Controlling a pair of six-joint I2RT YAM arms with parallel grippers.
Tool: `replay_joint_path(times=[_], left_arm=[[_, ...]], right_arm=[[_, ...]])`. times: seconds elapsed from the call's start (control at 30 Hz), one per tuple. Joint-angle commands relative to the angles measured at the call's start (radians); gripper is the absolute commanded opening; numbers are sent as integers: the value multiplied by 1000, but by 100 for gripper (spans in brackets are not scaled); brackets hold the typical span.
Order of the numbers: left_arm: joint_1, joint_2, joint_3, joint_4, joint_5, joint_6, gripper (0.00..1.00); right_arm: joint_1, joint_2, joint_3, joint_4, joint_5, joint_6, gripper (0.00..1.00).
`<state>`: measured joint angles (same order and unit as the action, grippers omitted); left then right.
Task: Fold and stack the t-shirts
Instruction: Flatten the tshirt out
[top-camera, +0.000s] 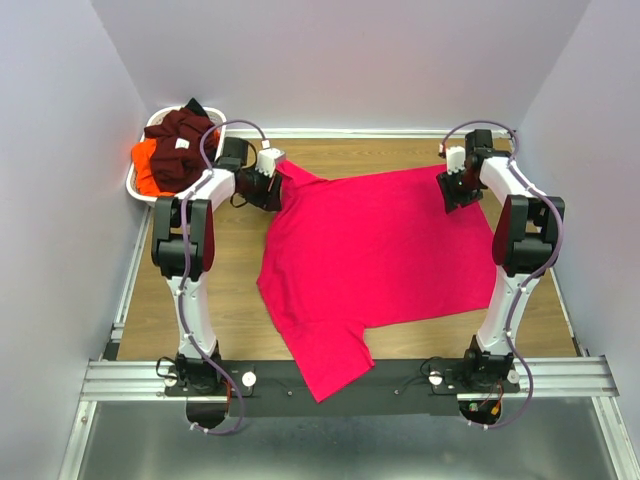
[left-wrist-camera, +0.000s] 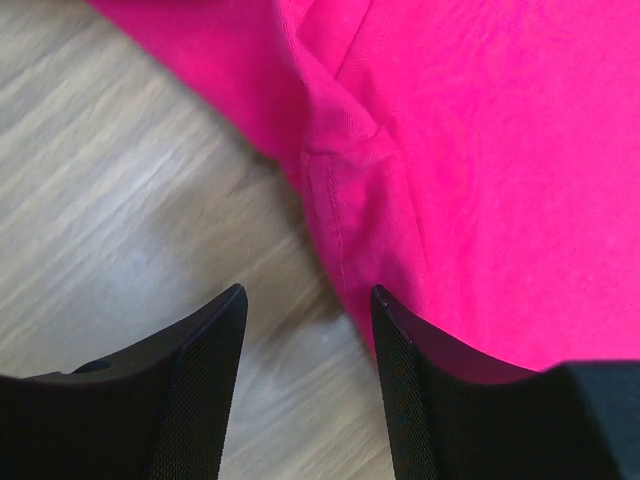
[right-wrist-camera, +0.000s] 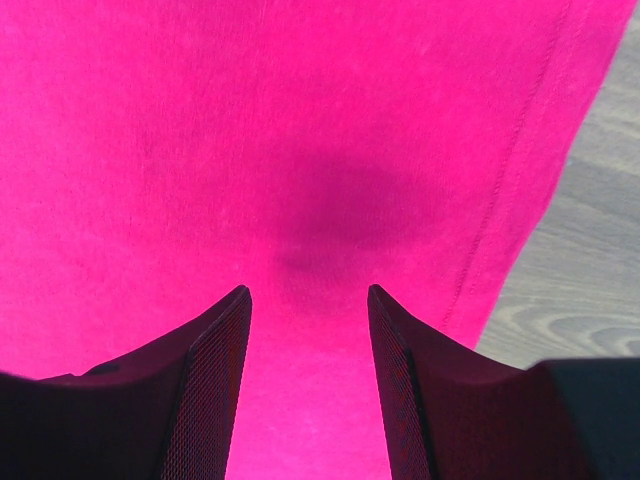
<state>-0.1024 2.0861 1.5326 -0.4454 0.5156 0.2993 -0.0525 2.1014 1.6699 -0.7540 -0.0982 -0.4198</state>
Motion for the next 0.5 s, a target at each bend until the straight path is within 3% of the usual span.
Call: replay_joint_path(times=[0.0,0.47], left_arm=[[-3,20,75,-3,126,3,61],[-14,107,144,25,189,-69,51]], right_arm=[[0,3,-25,-19,11,-13,58],[0,12,-33,-22,18,-23,57]])
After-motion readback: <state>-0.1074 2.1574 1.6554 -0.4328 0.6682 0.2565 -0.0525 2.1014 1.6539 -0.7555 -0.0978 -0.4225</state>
